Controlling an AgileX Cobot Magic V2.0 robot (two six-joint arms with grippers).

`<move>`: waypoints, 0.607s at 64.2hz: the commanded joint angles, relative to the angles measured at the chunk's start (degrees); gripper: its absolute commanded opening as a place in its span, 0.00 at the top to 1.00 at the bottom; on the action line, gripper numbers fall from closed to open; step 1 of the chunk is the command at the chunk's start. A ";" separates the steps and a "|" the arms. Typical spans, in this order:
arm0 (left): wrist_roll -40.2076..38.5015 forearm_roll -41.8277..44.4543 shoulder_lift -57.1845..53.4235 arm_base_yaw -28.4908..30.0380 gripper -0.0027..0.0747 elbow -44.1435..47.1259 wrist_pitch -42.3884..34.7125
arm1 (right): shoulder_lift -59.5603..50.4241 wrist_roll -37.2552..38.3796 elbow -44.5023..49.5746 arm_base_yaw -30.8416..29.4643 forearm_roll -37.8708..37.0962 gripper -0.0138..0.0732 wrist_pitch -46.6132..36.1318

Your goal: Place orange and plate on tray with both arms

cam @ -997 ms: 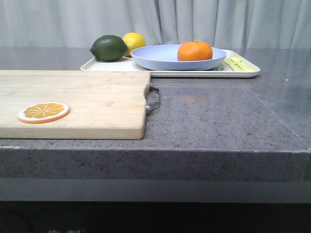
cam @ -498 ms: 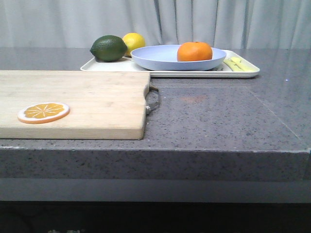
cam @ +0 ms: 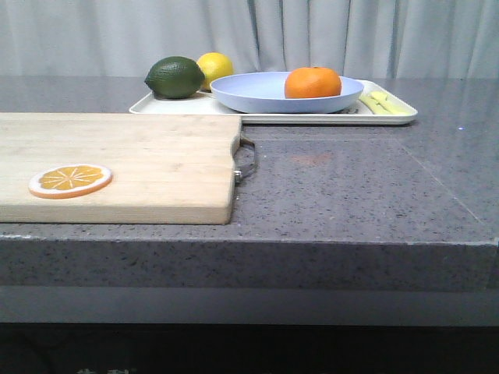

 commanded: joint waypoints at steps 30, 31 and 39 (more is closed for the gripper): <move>-0.06 -0.61 0.01 0.03 0.99 -1.43 -4.31 | 0.50 -0.57 -1.17 -0.25 -0.43 0.92 -3.47; -0.06 -0.61 0.01 -0.07 0.99 -1.38 -4.31 | 0.50 -0.57 -1.17 -0.25 -0.43 0.92 -3.47; -0.06 -0.52 -2.84 1.16 0.99 0.10 -5.62 | 0.50 -0.57 -1.17 -0.25 -0.43 0.92 -3.42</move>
